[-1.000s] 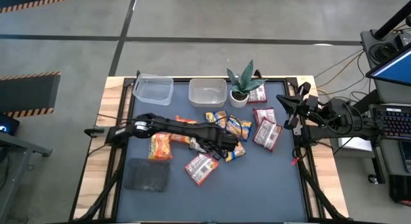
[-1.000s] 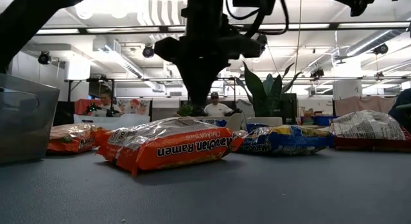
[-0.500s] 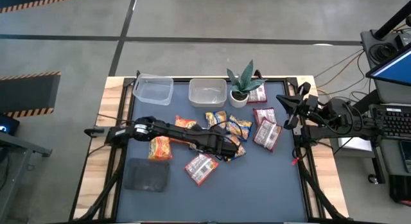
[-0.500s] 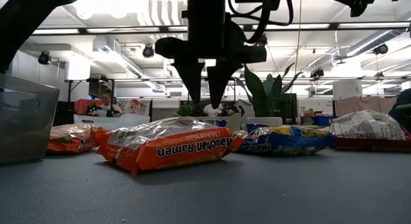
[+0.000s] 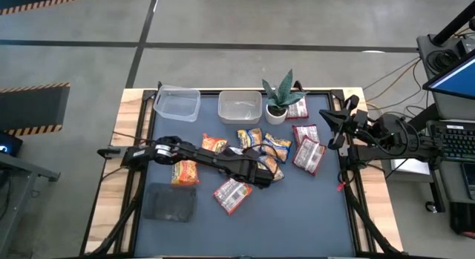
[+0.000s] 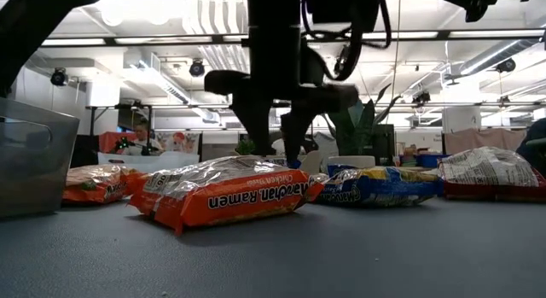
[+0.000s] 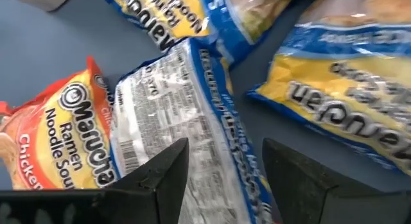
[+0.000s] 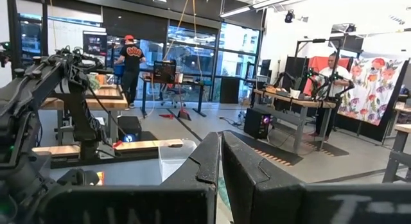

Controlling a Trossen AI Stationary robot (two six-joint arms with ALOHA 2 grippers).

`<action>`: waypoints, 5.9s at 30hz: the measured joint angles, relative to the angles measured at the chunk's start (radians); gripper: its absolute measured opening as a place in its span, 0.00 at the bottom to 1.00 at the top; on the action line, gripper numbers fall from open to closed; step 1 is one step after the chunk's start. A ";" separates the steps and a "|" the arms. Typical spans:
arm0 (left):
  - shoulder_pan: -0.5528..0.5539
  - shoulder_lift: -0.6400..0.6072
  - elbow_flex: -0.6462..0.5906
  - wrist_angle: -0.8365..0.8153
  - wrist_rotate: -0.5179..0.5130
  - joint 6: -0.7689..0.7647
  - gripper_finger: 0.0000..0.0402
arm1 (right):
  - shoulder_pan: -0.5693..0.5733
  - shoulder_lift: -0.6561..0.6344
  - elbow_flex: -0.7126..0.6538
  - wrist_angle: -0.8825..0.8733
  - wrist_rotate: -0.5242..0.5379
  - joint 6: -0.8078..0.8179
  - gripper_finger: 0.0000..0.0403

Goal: Sort Maruchan noodles
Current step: Put the blue noodle pack into the transparent bin

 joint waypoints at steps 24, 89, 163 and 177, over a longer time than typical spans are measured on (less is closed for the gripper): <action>-0.004 0.000 -0.081 0.045 -0.057 -0.019 0.54 | 0.000 0.007 0.000 0.014 0.000 0.005 0.02; 0.008 0.126 0.218 -0.125 0.021 0.074 0.79 | 0.000 0.006 0.000 0.014 0.000 -0.002 0.02; -0.030 -0.273 0.292 -0.267 -0.277 0.442 0.09 | 0.000 0.006 0.000 0.006 0.000 -0.001 0.02; -0.006 -0.485 0.012 -0.069 -0.277 0.628 0.09 | 0.000 0.006 0.000 0.010 0.000 0.001 0.02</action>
